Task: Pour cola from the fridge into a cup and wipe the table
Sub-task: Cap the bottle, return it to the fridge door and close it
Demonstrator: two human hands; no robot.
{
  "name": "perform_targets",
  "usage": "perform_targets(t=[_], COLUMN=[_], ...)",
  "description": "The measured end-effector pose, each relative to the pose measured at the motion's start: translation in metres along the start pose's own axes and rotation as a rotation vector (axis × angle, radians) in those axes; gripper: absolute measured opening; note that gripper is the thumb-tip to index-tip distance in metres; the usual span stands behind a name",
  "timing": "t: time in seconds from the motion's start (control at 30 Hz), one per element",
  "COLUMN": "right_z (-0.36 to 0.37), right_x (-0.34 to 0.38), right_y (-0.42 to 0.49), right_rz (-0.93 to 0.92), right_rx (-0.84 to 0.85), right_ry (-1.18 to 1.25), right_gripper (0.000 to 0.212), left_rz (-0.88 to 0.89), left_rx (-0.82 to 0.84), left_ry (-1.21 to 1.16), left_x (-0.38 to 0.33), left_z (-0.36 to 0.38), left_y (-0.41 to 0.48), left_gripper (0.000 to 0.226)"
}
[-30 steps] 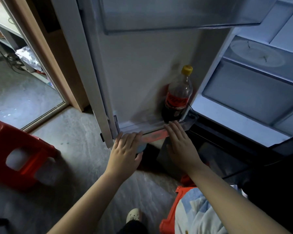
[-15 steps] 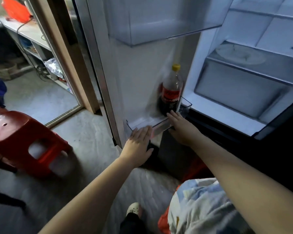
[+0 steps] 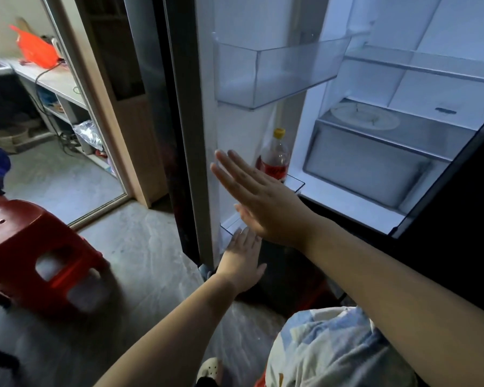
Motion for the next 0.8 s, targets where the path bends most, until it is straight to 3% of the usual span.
perform_targets(t=[0.13,0.47,0.63,0.7,0.8], right_z=[-0.003,0.013,0.015,0.014,0.011], right_x=[0.006,-0.005,-0.008,-0.011,-0.014], right_y=[0.016,0.043,0.042,0.038,0.03], right_rz=[-0.112,-0.159,-0.165,-0.174,-0.18], right_rx=[-0.01,-0.027,-0.05,-0.045,-0.053], right_ry=[-0.098,-0.399,-0.377,-0.378,-0.368], right_gripper=[0.08,0.059,0.058,0.058,0.058], left_rz=[-0.02,-0.056,0.001,0.044,0.102], left_rx=[0.011,0.006,0.024,-0.077,-0.417], left_ry=[-0.037,-0.031,-0.138,-0.279,-0.364], left_x=[0.002,0.01,0.013,0.017,0.037], left_z=[0.001,0.007,-0.005,-0.014,-0.026], left_y=[0.0,0.005,-0.005,-0.024,-0.06], left_gripper=[0.075,0.086,0.082,0.073,0.051])
Point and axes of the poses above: each hand's wrist, its own y-axis towards the middle knuckle, its own z-axis out of the palm, x = y × z, the point moved 1 cm from there along y, towards the middle knuckle, and after that the axes turned 9 degrees about -y, right-handed, at the moved point
